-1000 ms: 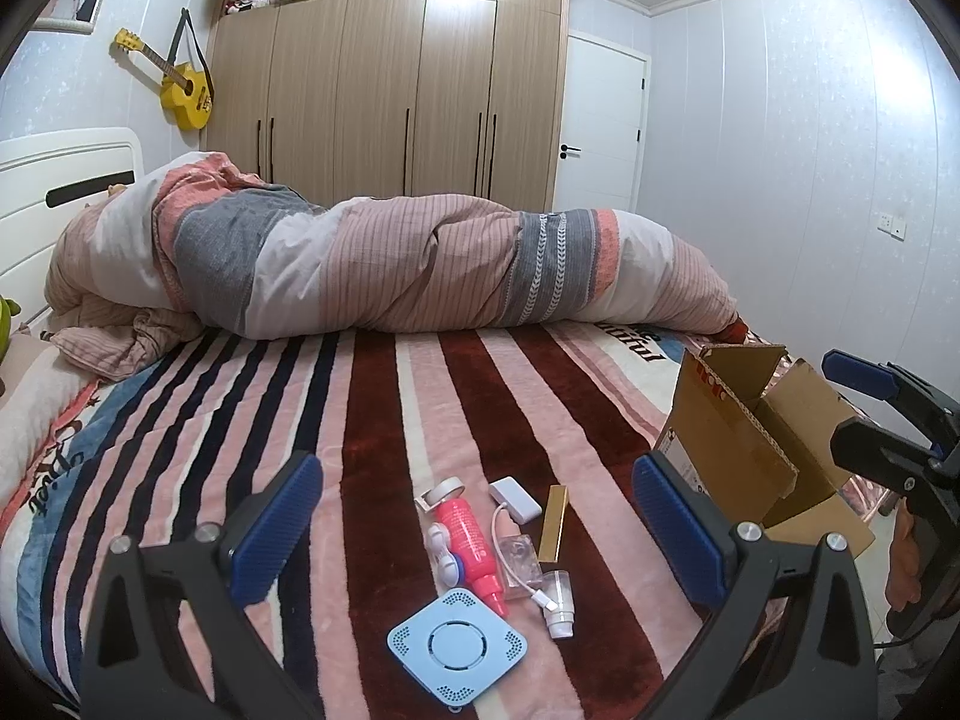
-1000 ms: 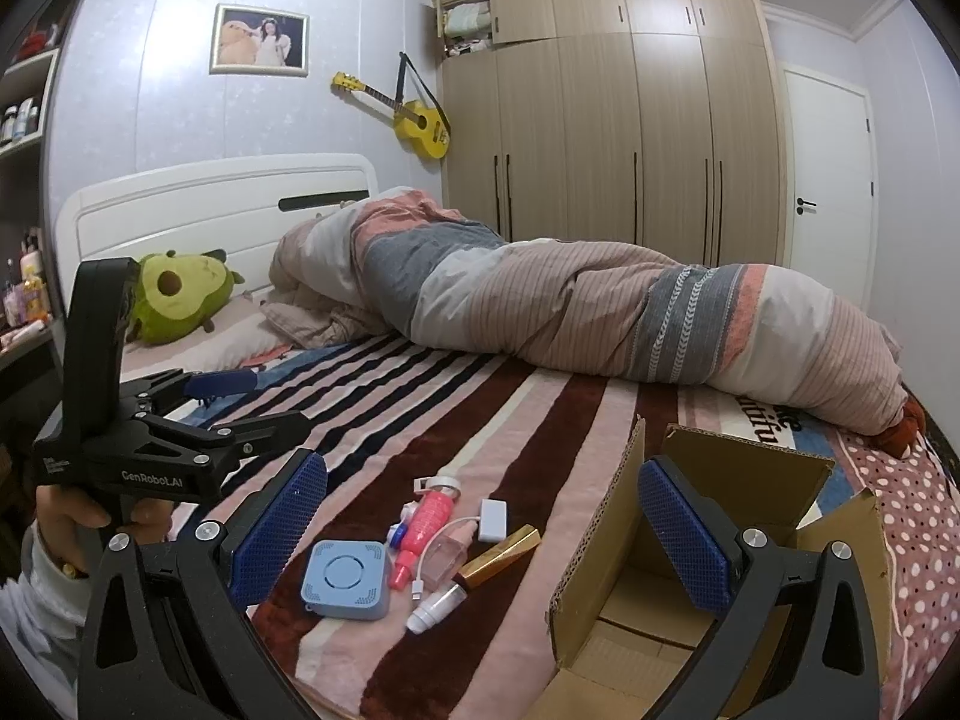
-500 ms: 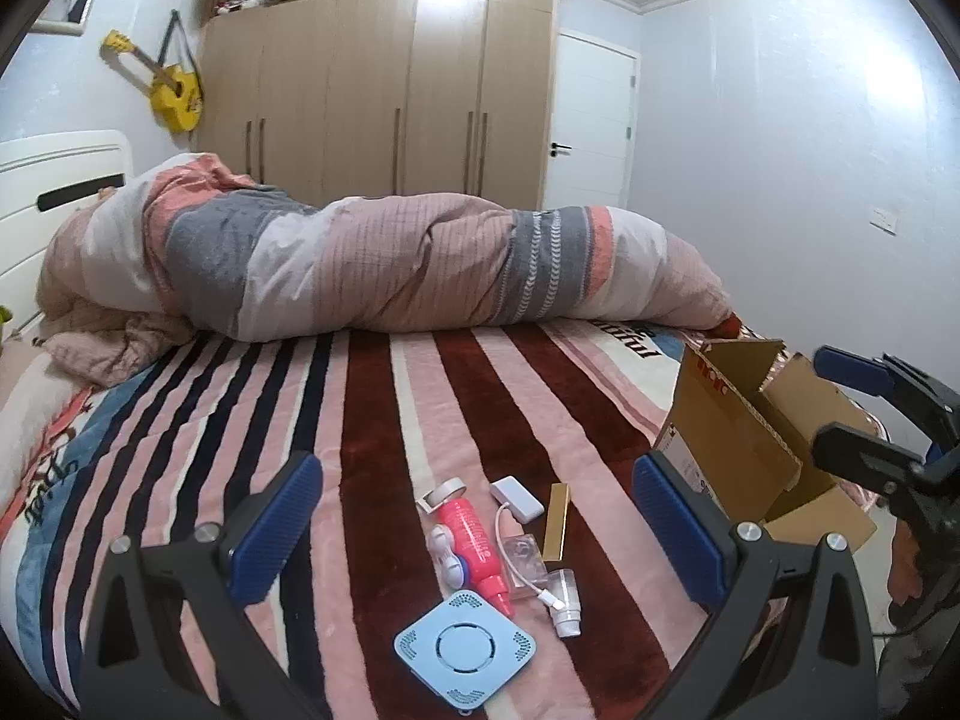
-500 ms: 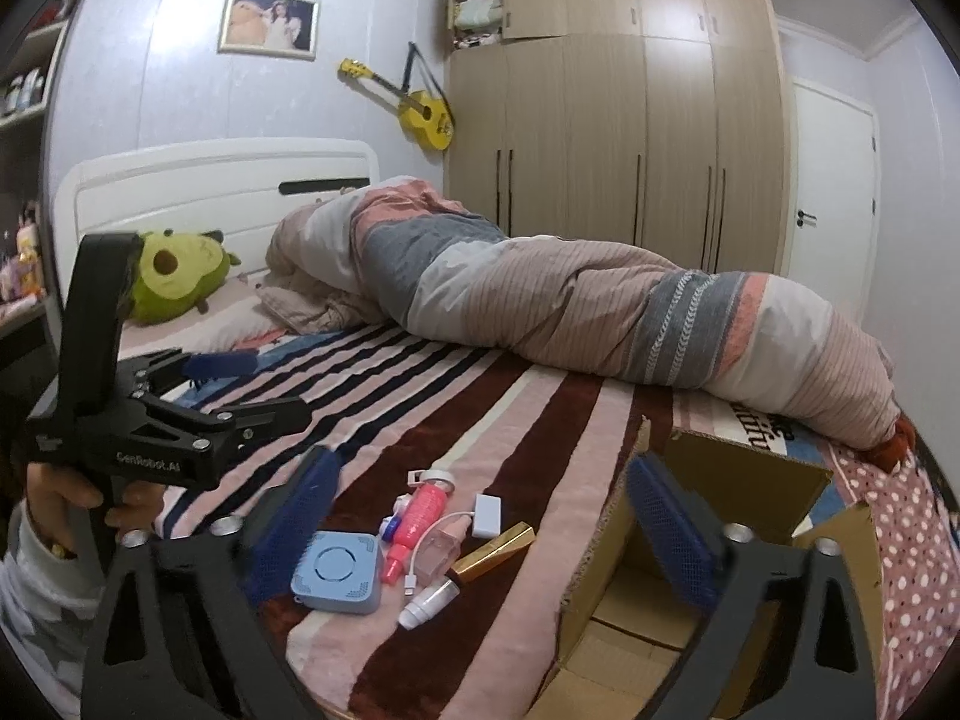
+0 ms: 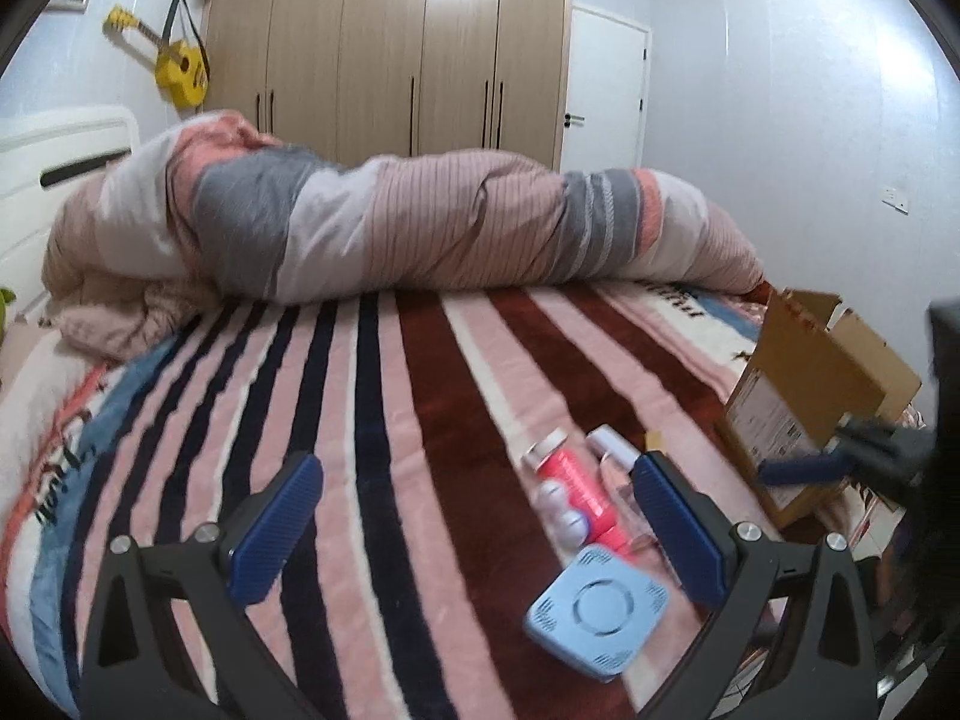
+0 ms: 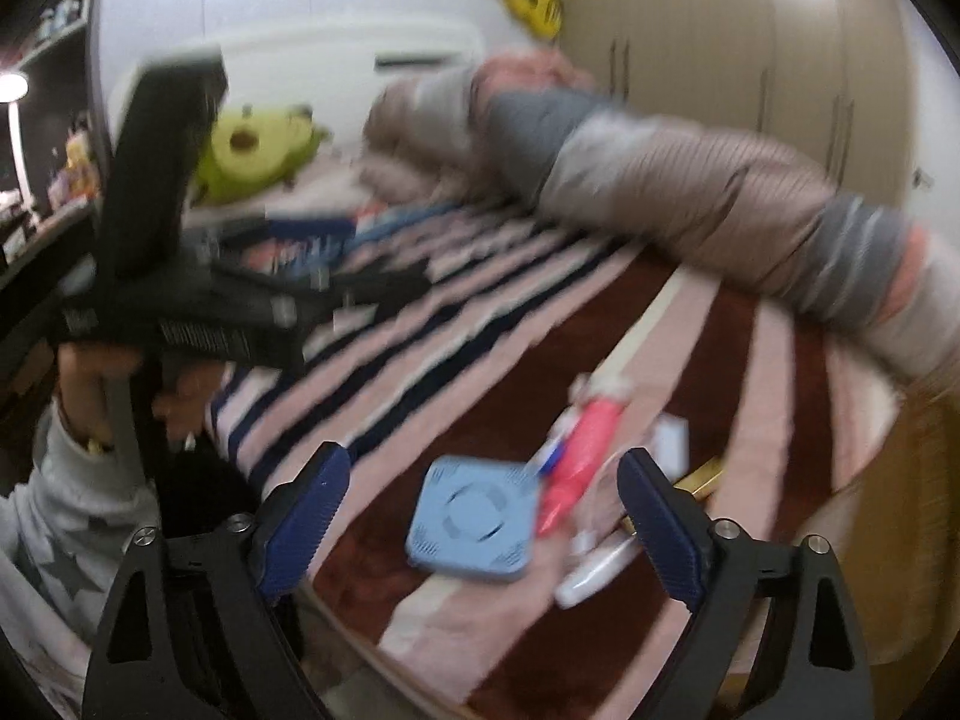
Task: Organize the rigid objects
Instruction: 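Grasp the light-blue square device with the right tool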
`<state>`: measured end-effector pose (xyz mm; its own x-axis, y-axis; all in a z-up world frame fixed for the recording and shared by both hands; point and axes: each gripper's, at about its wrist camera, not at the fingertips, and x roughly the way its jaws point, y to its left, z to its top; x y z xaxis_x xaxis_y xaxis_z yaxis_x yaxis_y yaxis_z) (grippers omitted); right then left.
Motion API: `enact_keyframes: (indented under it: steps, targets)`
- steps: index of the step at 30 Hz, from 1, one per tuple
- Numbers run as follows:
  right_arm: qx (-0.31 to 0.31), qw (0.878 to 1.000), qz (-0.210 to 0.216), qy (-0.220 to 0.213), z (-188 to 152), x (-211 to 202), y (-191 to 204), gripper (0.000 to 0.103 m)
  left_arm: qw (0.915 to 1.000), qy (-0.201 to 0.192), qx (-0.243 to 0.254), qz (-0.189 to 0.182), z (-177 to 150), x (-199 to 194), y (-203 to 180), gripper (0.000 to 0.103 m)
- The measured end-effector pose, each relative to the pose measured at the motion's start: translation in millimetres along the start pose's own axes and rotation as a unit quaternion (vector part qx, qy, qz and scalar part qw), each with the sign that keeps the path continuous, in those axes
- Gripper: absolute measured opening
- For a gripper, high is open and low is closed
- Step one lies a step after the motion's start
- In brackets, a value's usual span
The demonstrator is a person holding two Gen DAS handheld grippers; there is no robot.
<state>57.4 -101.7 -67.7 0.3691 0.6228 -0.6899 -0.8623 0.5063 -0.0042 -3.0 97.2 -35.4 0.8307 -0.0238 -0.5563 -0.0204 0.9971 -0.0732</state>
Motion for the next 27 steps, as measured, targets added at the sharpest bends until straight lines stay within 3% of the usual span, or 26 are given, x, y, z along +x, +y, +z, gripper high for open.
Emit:
enact_keyframes:
  steps: [6,12,16,19,20,27]
  targets:
    - [0.028,0.995,0.005,0.095,-25.7,67.9,8.0,0.090,0.9985,0.041,-0.032,-0.019,-22.2,33.3,25.4,0.103]
    - [0.030,0.990,-0.014,0.137,-34.6,99.6,11.0,0.090,0.9970,0.048,-0.057,-0.022,-36.2,47.8,37.3,0.103]
    - [0.040,0.985,-0.013,0.168,-37.5,119.6,9.7,0.090,0.9972,0.058,-0.046,-0.015,-39.3,55.4,39.3,0.103]
    - [0.045,0.984,-0.002,0.175,-38.4,132.6,9.7,0.086,0.9958,0.077,-0.044,-0.022,-41.6,61.4,41.1,0.103]
    - [0.039,0.983,-0.013,0.178,-38.6,134.9,10.6,0.080,0.9952,0.082,-0.045,-0.027,-42.5,62.9,41.4,0.103]
    - [0.029,0.987,-0.011,0.156,-38.4,121.7,13.0,0.079,0.9906,0.093,-0.038,-0.093,-44.6,60.7,30.2,0.103]
